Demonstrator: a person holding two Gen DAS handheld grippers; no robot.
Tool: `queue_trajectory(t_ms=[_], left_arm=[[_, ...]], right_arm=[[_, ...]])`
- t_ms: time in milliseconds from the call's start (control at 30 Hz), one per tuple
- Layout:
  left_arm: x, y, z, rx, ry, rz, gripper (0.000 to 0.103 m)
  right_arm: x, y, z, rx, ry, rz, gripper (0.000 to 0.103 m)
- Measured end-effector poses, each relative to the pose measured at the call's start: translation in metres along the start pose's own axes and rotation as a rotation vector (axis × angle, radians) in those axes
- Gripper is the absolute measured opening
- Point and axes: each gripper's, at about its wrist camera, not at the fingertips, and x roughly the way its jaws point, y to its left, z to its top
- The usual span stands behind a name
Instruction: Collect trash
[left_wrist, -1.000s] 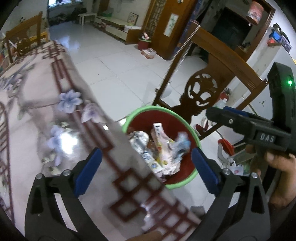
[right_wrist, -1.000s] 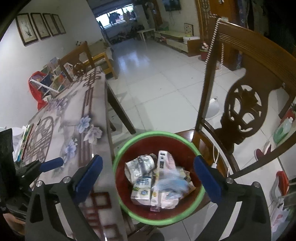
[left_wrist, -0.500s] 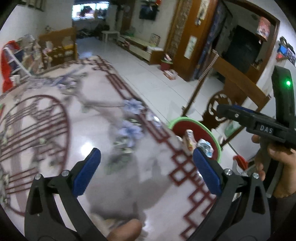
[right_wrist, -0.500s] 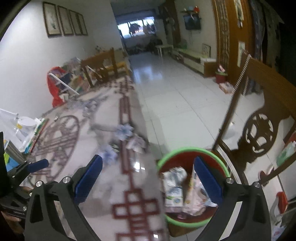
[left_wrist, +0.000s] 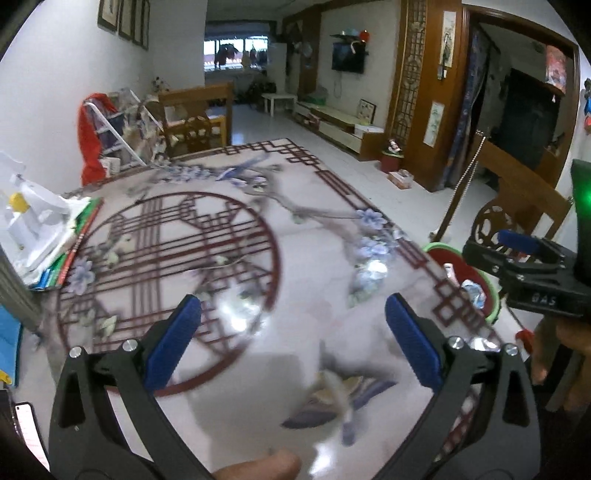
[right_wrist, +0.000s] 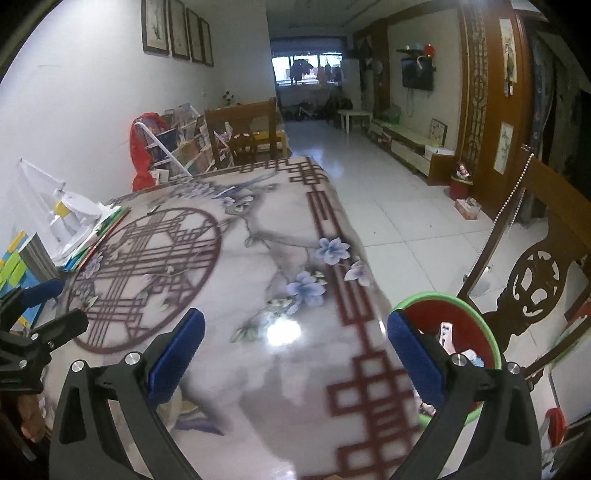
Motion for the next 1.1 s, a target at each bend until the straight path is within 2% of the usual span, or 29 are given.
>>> queue_trajectory(t_ms=[167,267,333,667,900,1100], left_arm=[[-0.001,0.008,-0.016,-0.008,-0.007,0.017,0.098],[-0.006,0.009,-0.023,-0.011,-0.038,0.037,0.098],[-0.007,0.012,-0.025,-0.032,-0.043,0.026,0.098],[-0.007,0.022,-0.028,-0.089,-0.045,0.026,0.098],[-0.007,0.017,-0.031,-0.073,-0.053,0.038,0.098],[-0.007,0.016,-0.031,-0.073,-0.055,0.039,0.098]], right_arm=[[-0.004,0.021,-0.014,-0.024,-0.020,-0.030,0.096],[-0.007,0.029,-0.018,-0.029,-0.044,-0.038,0.096],[-0.008,0.032,-0.020,-0.034,-0.053,-0.037,0.096],[-0.010,0.038,-0.023,-0.054,-0.085,-0.058,0.096],[-0.018,0.044,-0.025,-0.073,-0.140,-0.083,0.096],[-0.020,0.044,-0.025,-0.078,-0.147,-0.084,0.096]])
